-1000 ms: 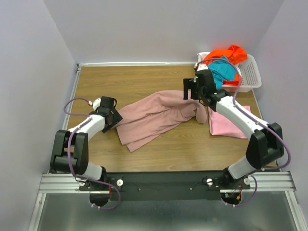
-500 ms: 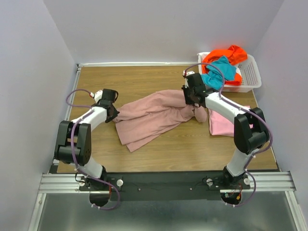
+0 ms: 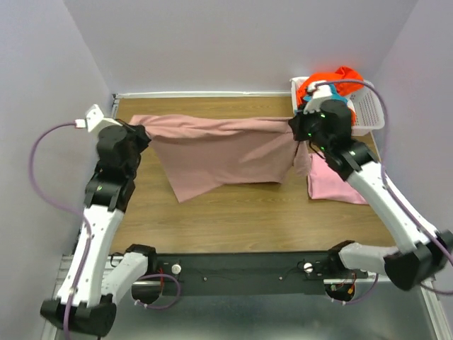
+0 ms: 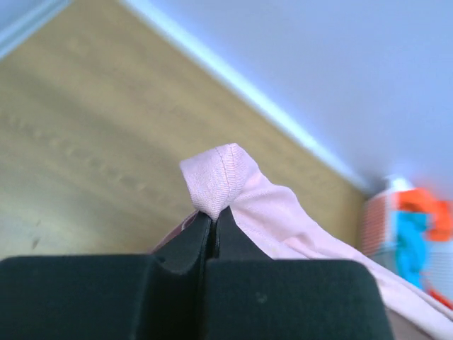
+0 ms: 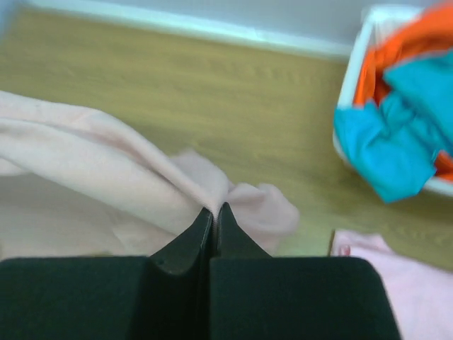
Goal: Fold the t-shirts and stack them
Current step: Flatten the tshirt out
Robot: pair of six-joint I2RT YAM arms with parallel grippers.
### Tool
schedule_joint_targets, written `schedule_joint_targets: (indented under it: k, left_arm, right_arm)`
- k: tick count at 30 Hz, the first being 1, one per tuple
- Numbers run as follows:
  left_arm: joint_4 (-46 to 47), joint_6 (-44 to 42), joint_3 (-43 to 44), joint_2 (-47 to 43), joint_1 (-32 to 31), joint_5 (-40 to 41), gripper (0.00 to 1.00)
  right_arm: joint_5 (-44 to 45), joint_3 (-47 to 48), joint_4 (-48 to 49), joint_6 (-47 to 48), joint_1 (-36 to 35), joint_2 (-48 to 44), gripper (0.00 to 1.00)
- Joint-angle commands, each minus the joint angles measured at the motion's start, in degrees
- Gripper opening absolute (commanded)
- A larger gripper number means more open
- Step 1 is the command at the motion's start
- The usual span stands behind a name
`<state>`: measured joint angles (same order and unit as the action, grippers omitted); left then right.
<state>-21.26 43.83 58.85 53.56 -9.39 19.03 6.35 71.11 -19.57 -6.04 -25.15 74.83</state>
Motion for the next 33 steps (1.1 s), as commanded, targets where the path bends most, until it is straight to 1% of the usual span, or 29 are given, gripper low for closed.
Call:
schedule_joint_targets:
  k: [1, 2, 4, 5, 6, 7, 8, 9, 12, 16, 18, 19, 20, 21, 22, 23, 24, 25, 26, 27, 28, 29, 30, 31, 32, 33]
  left_arm:
    - [-5.1, -1.8, 7.7, -9.3, -0.3, 1.3, 0.00]
    - [-5.8, -2.2, 11.3, -10.5, -0.3, 1.2, 0.00]
    - [-7.9, -3.0, 17.0, -13.5, -0.3, 1.1, 0.00]
    - [-8.4, -3.4, 17.0, -13.5, -0.3, 1.2, 0.00]
    - [-8.8, -3.7, 20.2, -15.0, -0.3, 1.0, 0.00]
    - [-9.2, -3.9, 21.6, -15.5, -0.3, 0.8, 0.00]
    - [-9.3, -4.5, 24.0, -16.4, -0.3, 0.5, 0.00]
    - [-9.4, -5.0, 25.1, -16.6, -0.3, -0.6, 0.00]
    - [-9.2, -5.8, 27.9, -16.7, -0.3, -0.9, 0.00]
    - [-9.0, -6.3, 28.3, -14.7, -0.3, 0.7, 0.00]
    - [-8.3, -6.4, 26.6, -12.6, -0.3, 2.0, 0.00]
    - [-7.1, -6.7, 25.7, -11.6, -0.3, 3.9, 0.00]
    - [-6.6, -6.7, 24.7, -8.8, -0.3, 5.3, 0.00]
    - [-7.0, -5.9, 23.9, -6.8, -0.3, 9.4, 0.00]
    - [-8.1, -4.8, 23.5, -4.7, -0.3, 11.3, 0.00]
    - [-7.9, -3.5, 22.3, -0.3, -0.2, 12.6, 0.00]
    - [-7.4, -3.5, 21.6, 2.1, -0.2, 13.5, 0.00]
    - [-5.9, -3.5, 21.0, 4.5, 0.0, 14.7, 0.00]
    - [-5.4, -3.1, 20.7, 7.1, 0.3, 15.3, 0.00]
    - [-4.8, -3.0, 20.4, 12.7, 1.5, 15.7, 0.00]
    - [-4.2, -2.5, 20.5, 15.5, 2.3, 16.4, 0.00]
    - [-3.9, -2.1, 20.7, 18.5, 3.2, 16.7, 0.00]
    - [-3.8, -1.2, 22.0, 24.9, 5.5, 16.7, 0.17]
    - [-3.7, -1.1, 23.1, 28.3, 6.7, 16.0, 0.29]
    - [-4.7, -1.2, 25.2, 31.9, 7.9, 14.6, 0.45]
    - [-8.1, -1.4, 30.4, 39.3, 8.9, 12.2, 0.72]
  right_arm:
    - [-6.1, 0.2, 0.8, -0.8, 0.0, -12.5, 0.08]
    - [-9.0, 0.5, 0.8, -1.2, 0.0, -14.7, 0.09]
    - [-11.3, 1.9, 0.6, -2.3, 0.0, -19.9, 0.09]
    - [-12.8, 1.9, 0.2, -2.7, 0.0, -20.0, 0.10]
    - [-14.3, 3.1, 0.0, -3.1, 0.0, -22.6, 0.11]
    - [-17.9, 3.9, -0.3, -3.7, 0.0, -23.8, 0.11]
    - [-19.6, 4.6, -0.7, -4.1, 0.0, -25.8, 0.12]
    - [-22.8, 5.8, -0.9, -5.1, 0.0, -26.6, 0.12]
    - [-27.2, 8.2, -1.1, -7.0, 0.0, -28.0, 0.12]
    - [-28.1, 9.5, -1.2, -7.5, 0.0, -26.6, 0.13]
    - [-26.7, 9.4, -1.1, -7.5, 0.0, -25.2, 0.13]
    - [-24.4, 9.2, -1.1, -7.8, 0.0, -23.2, 0.13]
    - [-23.0, 8.8, -1.0, -7.8, 0.0, -22.0, 0.13]
    - [-21.4, 8.4, -1.1, -7.9, 0.0, -20.5, 0.13]
    - [-17.4, 8.2, -0.9, -8.3, 0.1, -19.1, 0.13]
    - [-14.7, 7.9, -0.7, -8.6, 0.0, -15.5, 0.13]
    - [-12.4, 7.9, -0.6, -8.7, 0.0, -13.3, 0.13]
    - [-8.1, 8.1, -0.5, -8.2, 0.0, -11.1, 0.13]
    - [-6.6, 8.3, -0.4, -8.0, 0.0, -8.2, 0.13]
    - [-3.7, 9.1, -0.4, -7.8, 0.0, -2.9, 0.13]
    - [-0.8, 9.8, -0.3, -7.6, 0.0, 0.5, 0.13]
    - [0.1, 10.6, -0.1, -7.3, 0.2, 3.7, 0.14]
    - [0.9, 11.6, 0.0, -6.9, 0.2, 11.1, 0.16]
    - [1.6, 14.8, 0.1, -6.1, 0.3, 15.2, 0.17]
    - [1.2, 16.9, 0.0, -5.4, 0.4, 19.2, 0.20]
    - [1.2, 21.9, -0.2, -4.2, 0.7, 27.7, 0.36]
